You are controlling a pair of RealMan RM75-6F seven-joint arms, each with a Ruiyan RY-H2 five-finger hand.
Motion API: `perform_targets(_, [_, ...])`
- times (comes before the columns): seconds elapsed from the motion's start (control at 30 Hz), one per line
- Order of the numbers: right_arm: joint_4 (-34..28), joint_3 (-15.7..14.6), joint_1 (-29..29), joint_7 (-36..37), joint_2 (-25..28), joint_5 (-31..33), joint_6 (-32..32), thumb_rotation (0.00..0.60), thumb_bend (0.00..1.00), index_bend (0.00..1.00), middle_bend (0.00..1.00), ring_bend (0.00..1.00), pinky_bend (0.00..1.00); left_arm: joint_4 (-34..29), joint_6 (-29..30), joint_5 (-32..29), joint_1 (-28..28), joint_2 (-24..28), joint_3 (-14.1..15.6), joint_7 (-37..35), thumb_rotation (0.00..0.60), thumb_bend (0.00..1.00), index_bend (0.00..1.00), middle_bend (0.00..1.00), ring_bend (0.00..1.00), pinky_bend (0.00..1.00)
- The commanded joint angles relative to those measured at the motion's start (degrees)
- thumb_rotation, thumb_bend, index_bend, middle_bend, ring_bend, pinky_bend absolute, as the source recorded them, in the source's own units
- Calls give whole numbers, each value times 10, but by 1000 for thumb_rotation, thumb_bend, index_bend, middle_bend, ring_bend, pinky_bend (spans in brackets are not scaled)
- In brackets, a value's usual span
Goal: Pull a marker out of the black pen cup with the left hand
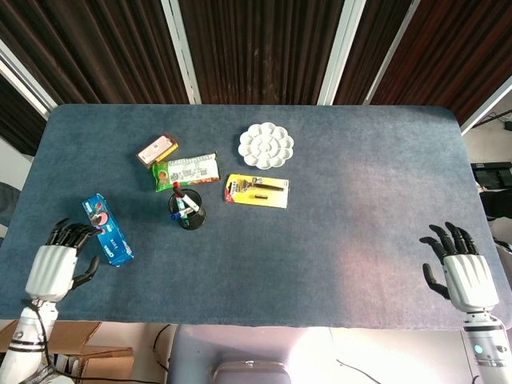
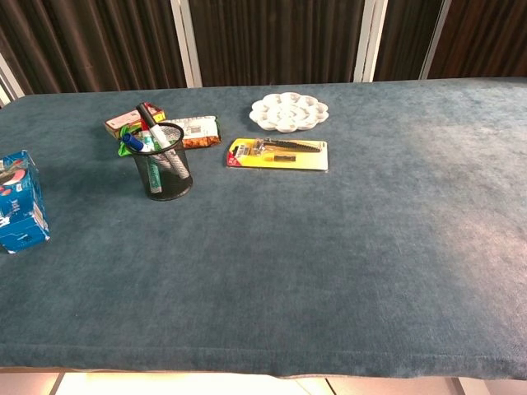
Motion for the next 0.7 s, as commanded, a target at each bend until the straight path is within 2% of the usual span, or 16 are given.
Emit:
perform_targets(0.03, [0,0,0,0,0,0,0,600,601,409,261,112,227,1,-84,-9,-73,-23,-29,-21,600,433,314,296,235,188])
perform_targets(0.2, [0,1,1,0,0,1,-1,600,601,409,261,112,227,60,-135,-39,-135,-94,-53,25,600,430,265,288,247,237])
perform_targets(0.33, [0,0,0,-1,0,2,0,600,601,409,261,112,228,99,-149,-63,-163,-140,-65,35,600,410,239,286,261,260])
perform_targets(0.47, [1,0,0,-1,0,2,0,600,602,409,261,112,227,123,-142,-68,-180,-171,-72,33,600,397,282,333,311,295])
perform_targets(0.7, [0,0,0,-2,0,3,0,600,601,414,261,112,227,159,-133,-77,-202,-198,-72,96,600,372,370,381,362,336])
